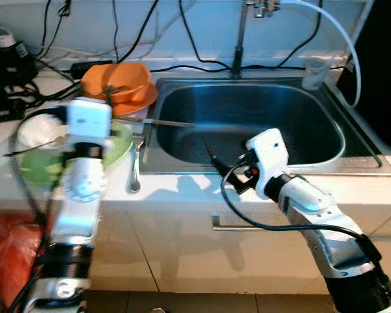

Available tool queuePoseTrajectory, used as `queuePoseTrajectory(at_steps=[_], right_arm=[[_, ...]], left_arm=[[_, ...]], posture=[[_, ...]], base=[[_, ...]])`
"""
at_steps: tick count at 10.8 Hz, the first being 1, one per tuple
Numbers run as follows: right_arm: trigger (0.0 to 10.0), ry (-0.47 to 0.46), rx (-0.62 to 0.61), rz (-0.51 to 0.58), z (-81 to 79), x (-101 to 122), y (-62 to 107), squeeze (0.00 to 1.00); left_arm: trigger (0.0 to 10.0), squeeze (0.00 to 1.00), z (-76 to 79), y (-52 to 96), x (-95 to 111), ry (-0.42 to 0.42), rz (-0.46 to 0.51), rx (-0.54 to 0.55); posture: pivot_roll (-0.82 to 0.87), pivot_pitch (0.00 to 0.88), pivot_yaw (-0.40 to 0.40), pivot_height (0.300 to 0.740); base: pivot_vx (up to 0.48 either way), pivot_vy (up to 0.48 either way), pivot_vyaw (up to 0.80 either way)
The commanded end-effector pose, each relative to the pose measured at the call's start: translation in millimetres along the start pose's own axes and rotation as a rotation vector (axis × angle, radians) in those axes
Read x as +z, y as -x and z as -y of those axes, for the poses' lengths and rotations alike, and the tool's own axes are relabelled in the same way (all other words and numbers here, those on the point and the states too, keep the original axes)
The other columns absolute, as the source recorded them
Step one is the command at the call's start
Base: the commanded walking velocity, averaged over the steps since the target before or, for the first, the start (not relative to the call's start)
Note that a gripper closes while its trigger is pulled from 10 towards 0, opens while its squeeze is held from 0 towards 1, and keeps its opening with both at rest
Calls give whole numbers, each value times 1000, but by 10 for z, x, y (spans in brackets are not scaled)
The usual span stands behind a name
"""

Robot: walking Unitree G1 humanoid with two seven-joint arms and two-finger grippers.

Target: Kitchen organization

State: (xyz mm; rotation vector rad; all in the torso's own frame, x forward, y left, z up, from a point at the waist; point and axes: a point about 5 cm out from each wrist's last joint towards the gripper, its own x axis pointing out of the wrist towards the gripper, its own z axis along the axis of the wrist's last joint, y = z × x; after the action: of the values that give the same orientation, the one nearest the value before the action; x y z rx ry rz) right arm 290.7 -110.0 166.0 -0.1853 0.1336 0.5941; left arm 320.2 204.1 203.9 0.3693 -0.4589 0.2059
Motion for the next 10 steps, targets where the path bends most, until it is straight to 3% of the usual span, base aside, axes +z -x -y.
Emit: queuePoseTrajectory(at_steps=[1,10], right_arm=[[10000,20,20,12,-6,38,-42,0],[10000,29,82,10,-50,2,-177,0]], left_arm=[[10000,1000,-110,32,-16,-32,-16,59],[10000,1000,-317,240,108,-128,-39,183]], posture=[[54,0,1,740],[123,0,-46,740]], base=[[0,0,0],[0,0,0]])
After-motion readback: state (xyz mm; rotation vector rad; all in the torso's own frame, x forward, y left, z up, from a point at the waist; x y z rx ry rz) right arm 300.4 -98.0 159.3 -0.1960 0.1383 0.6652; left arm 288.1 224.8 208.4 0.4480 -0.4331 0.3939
